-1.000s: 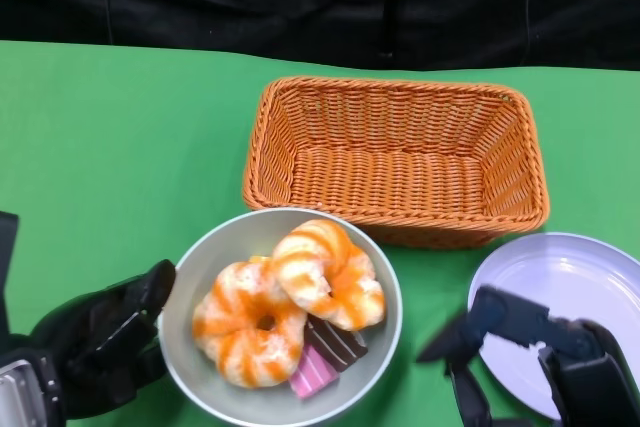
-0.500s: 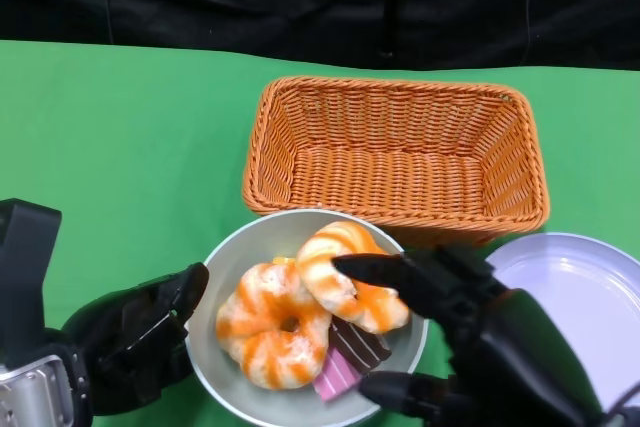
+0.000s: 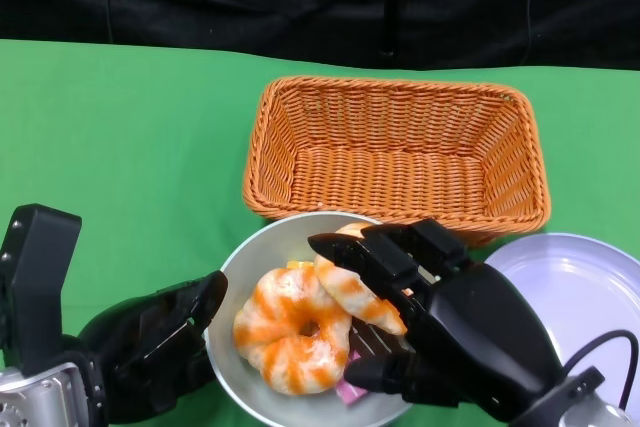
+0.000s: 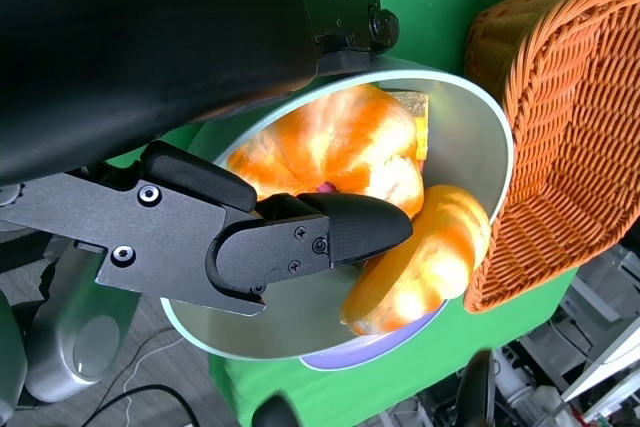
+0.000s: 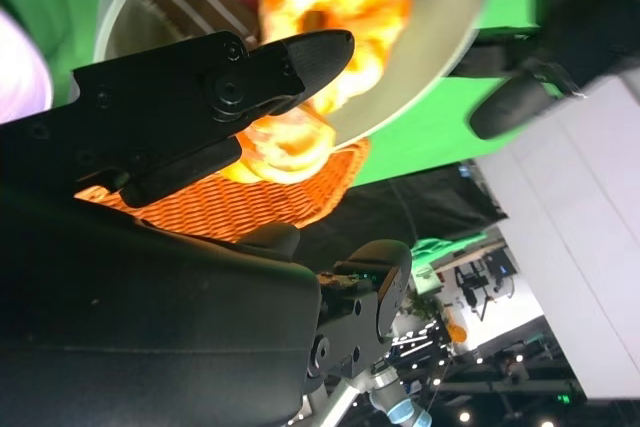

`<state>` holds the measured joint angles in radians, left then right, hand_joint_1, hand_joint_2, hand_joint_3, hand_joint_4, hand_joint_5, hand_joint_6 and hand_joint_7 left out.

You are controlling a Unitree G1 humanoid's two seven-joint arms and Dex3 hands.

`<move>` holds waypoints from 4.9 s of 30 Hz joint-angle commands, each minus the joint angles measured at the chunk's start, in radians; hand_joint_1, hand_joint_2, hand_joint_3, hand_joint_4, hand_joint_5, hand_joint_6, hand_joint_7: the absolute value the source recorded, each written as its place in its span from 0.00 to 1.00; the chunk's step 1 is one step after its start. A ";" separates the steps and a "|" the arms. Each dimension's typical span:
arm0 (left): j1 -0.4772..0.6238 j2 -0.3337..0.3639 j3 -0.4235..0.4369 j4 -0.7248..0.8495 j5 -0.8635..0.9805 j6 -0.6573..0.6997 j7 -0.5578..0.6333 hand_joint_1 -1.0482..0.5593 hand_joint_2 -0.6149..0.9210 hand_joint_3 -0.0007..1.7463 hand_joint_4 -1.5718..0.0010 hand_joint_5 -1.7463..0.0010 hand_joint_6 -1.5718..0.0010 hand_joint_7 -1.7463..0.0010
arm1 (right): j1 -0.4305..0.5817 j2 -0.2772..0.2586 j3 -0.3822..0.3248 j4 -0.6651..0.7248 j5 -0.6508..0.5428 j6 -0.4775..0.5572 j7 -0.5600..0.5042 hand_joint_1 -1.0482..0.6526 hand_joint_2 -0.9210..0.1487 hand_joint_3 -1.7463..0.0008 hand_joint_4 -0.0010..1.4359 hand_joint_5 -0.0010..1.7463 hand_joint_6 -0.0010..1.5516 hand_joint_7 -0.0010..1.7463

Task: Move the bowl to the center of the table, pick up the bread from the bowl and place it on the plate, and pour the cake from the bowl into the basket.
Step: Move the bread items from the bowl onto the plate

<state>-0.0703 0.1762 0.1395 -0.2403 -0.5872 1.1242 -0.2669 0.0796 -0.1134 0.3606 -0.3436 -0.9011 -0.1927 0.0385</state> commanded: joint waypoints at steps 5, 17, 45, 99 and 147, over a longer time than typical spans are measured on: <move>0.014 0.001 -0.014 -0.025 -0.005 0.025 0.004 0.26 1.00 0.31 1.00 1.00 1.00 1.00 | -0.057 -0.027 0.017 0.072 -0.052 0.020 -0.058 0.29 0.00 1.00 0.00 0.29 0.04 0.23; 0.018 -0.024 -0.008 -0.046 -0.004 0.060 0.048 0.26 1.00 0.27 1.00 1.00 0.99 1.00 | -0.151 -0.065 0.055 0.243 -0.122 0.053 -0.135 0.29 0.00 0.99 0.00 0.27 0.07 0.17; 0.207 0.124 -0.202 -0.288 0.251 -0.267 0.024 0.28 1.00 0.29 0.79 0.86 0.82 0.97 | -0.413 -0.061 0.179 0.765 -0.131 -0.263 -1.046 0.53 0.63 0.20 0.67 1.00 0.49 1.00; 0.275 0.097 -0.041 -0.303 0.212 -0.334 0.002 0.28 1.00 0.28 0.87 0.84 0.83 0.99 | 0.041 -0.122 -0.199 0.070 -0.095 0.226 -0.182 0.53 0.40 0.55 0.60 0.55 0.68 0.16; 0.286 0.095 -0.035 -0.339 0.178 -0.309 0.026 0.27 1.00 0.27 0.92 0.81 0.85 1.00 | 0.087 -0.034 0.017 -0.265 0.140 0.204 0.121 0.31 0.00 0.99 0.14 0.46 0.21 0.06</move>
<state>0.2157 0.2613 0.1010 -0.5691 -0.4137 0.8116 -0.2511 0.1813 -0.1462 0.3651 -0.6252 -0.7703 0.0164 0.1475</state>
